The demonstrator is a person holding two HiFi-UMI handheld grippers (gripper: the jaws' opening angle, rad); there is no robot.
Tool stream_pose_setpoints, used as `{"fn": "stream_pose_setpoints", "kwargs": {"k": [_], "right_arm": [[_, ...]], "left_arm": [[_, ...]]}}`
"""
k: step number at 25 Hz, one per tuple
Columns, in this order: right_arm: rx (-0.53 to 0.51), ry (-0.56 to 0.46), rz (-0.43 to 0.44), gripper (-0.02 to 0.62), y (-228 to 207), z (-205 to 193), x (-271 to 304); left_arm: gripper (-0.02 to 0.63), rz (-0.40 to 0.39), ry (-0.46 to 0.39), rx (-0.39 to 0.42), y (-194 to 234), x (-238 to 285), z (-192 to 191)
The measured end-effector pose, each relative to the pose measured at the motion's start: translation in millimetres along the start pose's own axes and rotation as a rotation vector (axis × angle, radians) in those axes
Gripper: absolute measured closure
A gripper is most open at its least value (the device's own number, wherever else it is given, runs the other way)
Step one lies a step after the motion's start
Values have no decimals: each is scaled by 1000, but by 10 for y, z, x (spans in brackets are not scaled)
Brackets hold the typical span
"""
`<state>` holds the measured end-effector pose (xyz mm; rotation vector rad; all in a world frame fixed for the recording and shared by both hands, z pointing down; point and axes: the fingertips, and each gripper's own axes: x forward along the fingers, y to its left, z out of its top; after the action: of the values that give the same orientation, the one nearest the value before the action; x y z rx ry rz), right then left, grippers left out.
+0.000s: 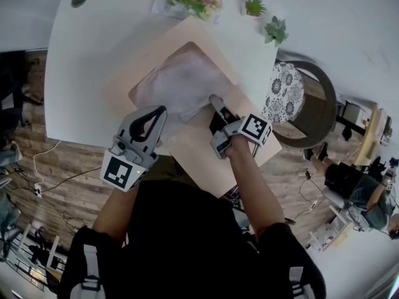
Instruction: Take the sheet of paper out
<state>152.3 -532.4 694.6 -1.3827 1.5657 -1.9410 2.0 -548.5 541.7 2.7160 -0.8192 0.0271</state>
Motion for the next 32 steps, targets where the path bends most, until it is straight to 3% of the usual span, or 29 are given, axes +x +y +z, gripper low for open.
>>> {"fn": "stream_pose_setpoints", "kwargs": {"k": [8, 22, 32], "right_arm": [[-16, -9, -16, 581, -10, 5, 75], [-53, -50, 34, 583, 59, 3, -463], [-110, -100, 31, 583, -11, 54, -1202]], "left_arm": [[601, 16, -9, -6, -1, -75, 22], [601, 76, -22, 36, -117, -172, 64], [601, 153, -82, 85, -360, -476, 390]]}}
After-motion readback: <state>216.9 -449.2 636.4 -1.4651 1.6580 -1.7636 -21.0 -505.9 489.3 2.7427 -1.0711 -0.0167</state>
